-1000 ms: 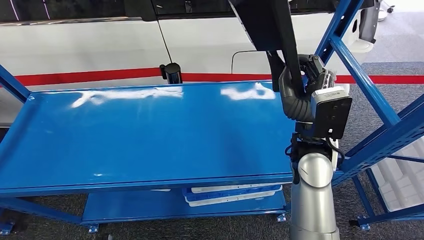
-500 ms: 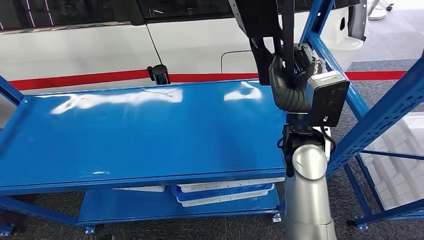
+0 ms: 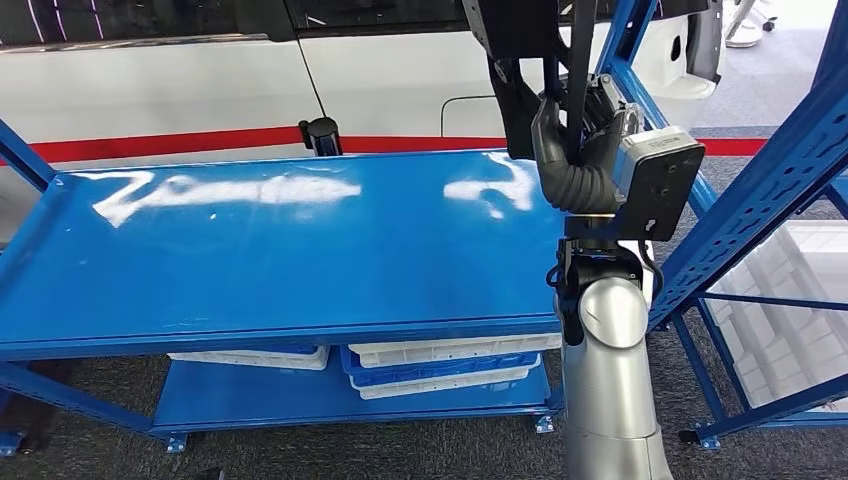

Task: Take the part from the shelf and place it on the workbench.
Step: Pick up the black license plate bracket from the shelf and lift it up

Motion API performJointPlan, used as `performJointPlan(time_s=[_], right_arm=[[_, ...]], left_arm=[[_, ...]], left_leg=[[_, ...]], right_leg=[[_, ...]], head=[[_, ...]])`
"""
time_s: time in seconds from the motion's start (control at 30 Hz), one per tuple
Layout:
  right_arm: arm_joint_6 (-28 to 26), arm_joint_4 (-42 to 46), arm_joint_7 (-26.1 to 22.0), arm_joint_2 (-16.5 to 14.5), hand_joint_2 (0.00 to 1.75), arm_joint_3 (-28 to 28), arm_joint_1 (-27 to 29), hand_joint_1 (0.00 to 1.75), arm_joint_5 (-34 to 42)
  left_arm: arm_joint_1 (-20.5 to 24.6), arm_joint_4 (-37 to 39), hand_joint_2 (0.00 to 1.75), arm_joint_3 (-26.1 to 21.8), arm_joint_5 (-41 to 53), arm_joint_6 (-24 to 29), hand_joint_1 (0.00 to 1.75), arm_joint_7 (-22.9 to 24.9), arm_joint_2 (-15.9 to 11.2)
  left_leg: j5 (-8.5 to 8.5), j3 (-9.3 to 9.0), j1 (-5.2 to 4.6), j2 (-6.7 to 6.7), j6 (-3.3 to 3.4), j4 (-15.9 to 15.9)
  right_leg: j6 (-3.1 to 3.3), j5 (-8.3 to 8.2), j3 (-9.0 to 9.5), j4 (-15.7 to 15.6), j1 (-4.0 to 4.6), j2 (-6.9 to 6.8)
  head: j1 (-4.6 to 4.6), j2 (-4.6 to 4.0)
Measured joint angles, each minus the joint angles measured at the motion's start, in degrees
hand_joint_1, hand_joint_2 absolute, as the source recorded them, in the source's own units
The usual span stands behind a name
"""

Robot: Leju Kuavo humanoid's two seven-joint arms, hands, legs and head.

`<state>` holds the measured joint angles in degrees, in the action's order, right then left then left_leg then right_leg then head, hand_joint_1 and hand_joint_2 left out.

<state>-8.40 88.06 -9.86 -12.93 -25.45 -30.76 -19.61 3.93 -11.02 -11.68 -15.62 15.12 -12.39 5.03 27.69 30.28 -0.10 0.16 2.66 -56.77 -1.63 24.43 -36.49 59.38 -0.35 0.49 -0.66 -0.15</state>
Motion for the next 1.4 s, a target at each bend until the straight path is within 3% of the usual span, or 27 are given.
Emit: performJointPlan(time_s=[0.07,0.13,0.17,0.2,0.23,0.27,0.33,0.4,0.47,0.53,0.57,0.63,0.67,0.7,0.73,0.8,0.87,0.9,1.0,1.07,1.13,1.17,1.2,1.23,1.3,1.37,1.4], right_arm=[[-0.2,-0.2,0.0,0.3,1.75,0.0,-0.2,1.75,0.4],[-0.3,-0.6,-0.1,0.6,1.75,0.0,-0.3,1.75,0.8],[-0.3,-0.8,-0.1,0.7,1.75,0.0,-0.2,1.75,1.0],[-0.3,-1.1,-0.1,0.8,1.75,0.0,-0.2,1.75,1.1],[-0.3,-1.3,-0.1,0.9,1.75,0.0,-0.2,1.75,1.1],[-0.3,-1.5,-0.1,1.0,1.75,0.0,-0.3,1.75,1.1],[-0.4,-1.8,-0.1,1.0,1.75,-0.1,-0.6,1.75,1.2],[-0.4,-2.2,-0.1,1.0,1.75,-0.1,-1.0,1.75,1.4],[-0.5,-2.7,-0.2,1.0,1.75,-0.2,-1.2,1.75,1.7],[-0.5,-3.5,-0.5,0.9,1.75,-0.3,-1.7,1.75,2.0],[-0.5,-3.9,-0.7,0.8,1.75,-0.3,-2.0,1.75,2.1],[-0.6,-4.8,-1.1,0.7,1.75,-0.4,-2.4,1.75,2.4],[-0.7,-5.2,-1.2,0.7,1.75,-0.5,-2.5,1.75,2.4],[-0.9,-5.6,-1.2,0.7,1.75,-0.5,-2.5,1.75,2.5],[-1.1,-6.1,-1.2,0.7,1.75,-0.5,-2.5,1.75,2.5],[-1.4,-6.6,-1.3,0.6,1.75,-0.5,-2.5,1.75,2.6],[-1.5,-7.0,-1.5,0.5,1.75,-0.4,-2.7,1.75,2.8],[-1.6,-7.2,-1.6,0.5,1.75,-0.4,-2.8,1.75,2.8],[-1.6,-7.8,-1.9,0.4,1.75,-0.4,-3.0,1.75,3.0],[-1.6,-8.2,-2.1,0.5,1.75,-0.4,-3.1,1.75,3.1],[-1.6,-8.7,-2.2,0.7,1.75,-0.4,-3.2,1.75,3.1],[-1.6,-8.9,-2.3,0.8,1.75,-0.4,-3.2,1.75,3.2],[-1.7,-9.2,-2.4,0.9,1.75,-0.4,-3.1,1.75,3.3],[-1.8,-9.5,-2.6,1.1,1.75,-0.4,-3.0,1.75,3.4],[-2.1,-9.9,-3.1,1.3,1.75,-0.3,-2.8,1.75,3.7],[-2.5,-10.1,-3.6,1.3,1.75,-0.2,-2.5,1.75,3.7],[-2.6,-10.1,-3.9,1.2,1.75,-0.1,-2.3,1.75,3.6]], left_arm=[[0.1,0.0,0.00,0.0,0.0,0.1,0.00,0.1,0.1],[0.0,0.0,0.00,0.0,0.0,0.0,0.00,-0.1,0.1],[0.0,0.0,0.00,-0.1,0.0,0.0,0.00,-0.2,0.1],[0.0,0.0,0.00,-0.1,-0.1,-0.1,0.00,-0.4,0.1],[0.0,0.0,0.00,-0.1,-0.1,-0.2,0.00,-0.5,0.1],[0.0,0.0,0.00,-0.1,-0.1,-0.2,0.00,-0.6,0.1],[0.0,0.0,0.00,-0.2,-0.2,-0.2,0.00,-0.7,0.1],[0.0,0.0,0.00,-0.2,-0.5,-0.2,0.00,-1.1,0.1],[-0.1,0.0,0.00,-0.4,-0.8,-0.3,0.00,-1.5,0.0],[-0.2,0.0,0.00,-0.8,-1.1,-0.5,0.00,-2.0,0.0],[-0.2,0.0,0.00,-1.0,-1.2,-0.5,0.00,-2.2,0.0],[-0.2,0.0,0.00,-1.3,-1.2,-0.5,0.00,-2.5,0.0],[-0.2,0.0,0.00,-1.4,-1.2,-0.4,0.00,-2.6,-0.1],[-0.2,0.0,0.00,-1.5,-1.2,-0.4,0.00,-2.7,-0.1],[-0.2,0.0,0.00,-1.6,-1.2,-0.4,0.00,-2.7,-0.1],[-0.1,0.0,0.00,-1.6,-1.2,-0.4,0.00,-2.8,-0.1],[0.0,0.0,0.00,-1.7,-1.2,-0.4,0.00,-2.9,-0.2],[0.0,0.0,0.00,-1.7,-1.2,-0.4,0.00,-2.9,-0.2],[0.0,0.0,0.00,-1.8,-1.3,-0.4,0.00,-3.0,-0.2],[0.0,0.0,0.00,-2.1,-1.3,-0.4,0.00,-3.0,-0.1],[0.0,0.0,0.00,-2.4,-1.3,-0.4,0.00,-3.0,-0.1],[0.0,0.0,0.00,-2.5,-1.3,-0.5,0.00,-3.0,-0.1],[0.0,0.0,0.00,-2.5,-1.3,-0.6,0.00,-3.0,0.0],[0.0,0.0,0.00,-2.6,-1.2,-0.7,0.00,-3.0,0.0],[0.0,0.0,0.00,-2.6,-0.9,-0.8,0.00,-3.0,0.2],[0.0,0.0,0.00,-2.6,-0.5,-0.9,0.00,-3.0,0.3],[0.0,0.0,0.00,-2.6,-0.4,-0.9,0.00,-3.0,0.3]], left_leg=[[-1.60,0.68,0.38,0.42,0.03,1.1],[-2.68,2.01,0.37,0.62,0.07,1.2],[-3.17,2.71,0.40,0.72,-0.08,1.2],[-3.63,3.38,0.45,0.80,-0.23,1.1],[-4.04,4.04,0.55,0.84,-0.44,0.9],[-4.40,4.70,0.68,0.87,-0.71,0.7],[-4.95,6.04,0.70,0.87,-1.42,-0.2],[-5.63,6.93,0.56,0.83,-2.20,-0.8],[-6.24,7.35,0.70,0.74,-2.82,-0.9],[-4.10,8.33,0.98,0.49,-3.34,-2.6],[-1.58,9.21,1.10,0.35,-3.59,-5.0],[3.83,11.09,1.14,0.14,-3.95,-12.2],[5.22,11.57,1.15,0.08,-4.04,-15.4],[5.26,11.31,1.16,0.03,-4.03,-17.0],[4.25,10.17,1.17,-0.01,-3.92,-16.8],[1.71,5.00,1.17,-0.20,-3.41,-10.8],[1.58,-0.40,0.93,-0.58,-2.85,-3.2],[2.01,-1.67,0.70,-0.75,-2.59,-1.0],[1.02,-1.34,0.35,-0.52,-1.47,0.2],[-0.49,-0.19,0.49,-0.11,-0.47,0.6],[-1.86,1.51,0.40,0.15,0.07,0.6],[-2.55,2.42,0.34,0.24,0.17,0.5],[-3.23,3.34,0.29,0.32,0.17,0.5],[-3.89,4.24,0.25,0.36,0.10,0.4],[-5.11,5.86,0.18,0.38,-0.19,0.3],[-6.15,7.04,-0.04,0.40,-0.69,-0.1],[-6.68,7.38,-0.11,0.43,-0.96,-0.1]], right_leg=[[0.26,3.33,-1.87,4.1,0.04,-0.09],[0.36,7.43,-4.04,11.2,-0.22,-0.09],[0.04,8.40,-4.44,13.9,-0.42,-0.09],[-0.53,8.34,-3.96,14.7,-0.64,-0.11],[-1.24,7.47,-2.50,13.5,-0.87,-0.15],[-1.94,6.26,-0.02,10.3,-1.15,-0.26],[-2.55,5.30,5.33,2.4,-1.28,-0.46],[-2.04,5.63,7.15,-1.3,-0.98,-0.44],[-1.03,5.11,6.43,-1.3,-1.03,-0.40],[0.46,4.15,5.66,-1.2,-1.30,-0.47],[1.18,3.57,5.08,-1.3,-1.39,-0.51],[1.92,2.49,3.75,-1.3,-1.08,-0.53],[1.99,1.96,3.10,-1.2,-0.96,-0.54],[1.95,1.46,2.48,-1.2,-0.88,-0.53],[1.85,0.97,1.88,-1.2,-0.83,-0.52],[1.51,0.03,0.90,-1.2,-0.80,-0.48],[0.89,-0.80,0.34,-1.2,-0.67,-0.48],[0.47,-1.21,0.23,-1.2,-0.68,-0.51],[-0.77,-1.85,-0.30,-1.2,-0.75,-0.50],[-0.53,1.19,-1.80,1.7,-0.59,-0.46],[0.11,6.22,-3.88,8.6,-0.61,-0.48],[0.05,7.77,-4.51,12.1,-0.63,-0.48],[-0.30,8.19,-4.54,14.4,-0.62,-0.48],[-0.83,7.55,-3.67,14.9,-0.60,-0.48],[-1.58,5.24,0.92,10.1,-0.56,-0.50],[-1.11,5.14,7.02,1.3,-0.26,-0.50],[-0.69,5.66,8.85,-1.7,-0.11,-0.47]], head=[[0.31,0.00],[0.61,0.00],[0.63,0.00],[0.64,0.00],[0.64,0.00],[0.66,0.00],[0.61,0.00],[0.52,0.00],[0.48,0.00],[0.38,0.00],[0.32,0.00],[0.15,0.00],[0.14,0.00],[0.14,0.00],[0.14,0.00],[0.12,0.00],[0.15,0.00],[0.15,0.00],[0.17,0.00],[0.40,0.00],[0.59,0.00],[0.59,0.00],[0.59,0.00],[0.60,0.00],[0.59,0.00],[0.54,0.00],[0.49,0.00]])
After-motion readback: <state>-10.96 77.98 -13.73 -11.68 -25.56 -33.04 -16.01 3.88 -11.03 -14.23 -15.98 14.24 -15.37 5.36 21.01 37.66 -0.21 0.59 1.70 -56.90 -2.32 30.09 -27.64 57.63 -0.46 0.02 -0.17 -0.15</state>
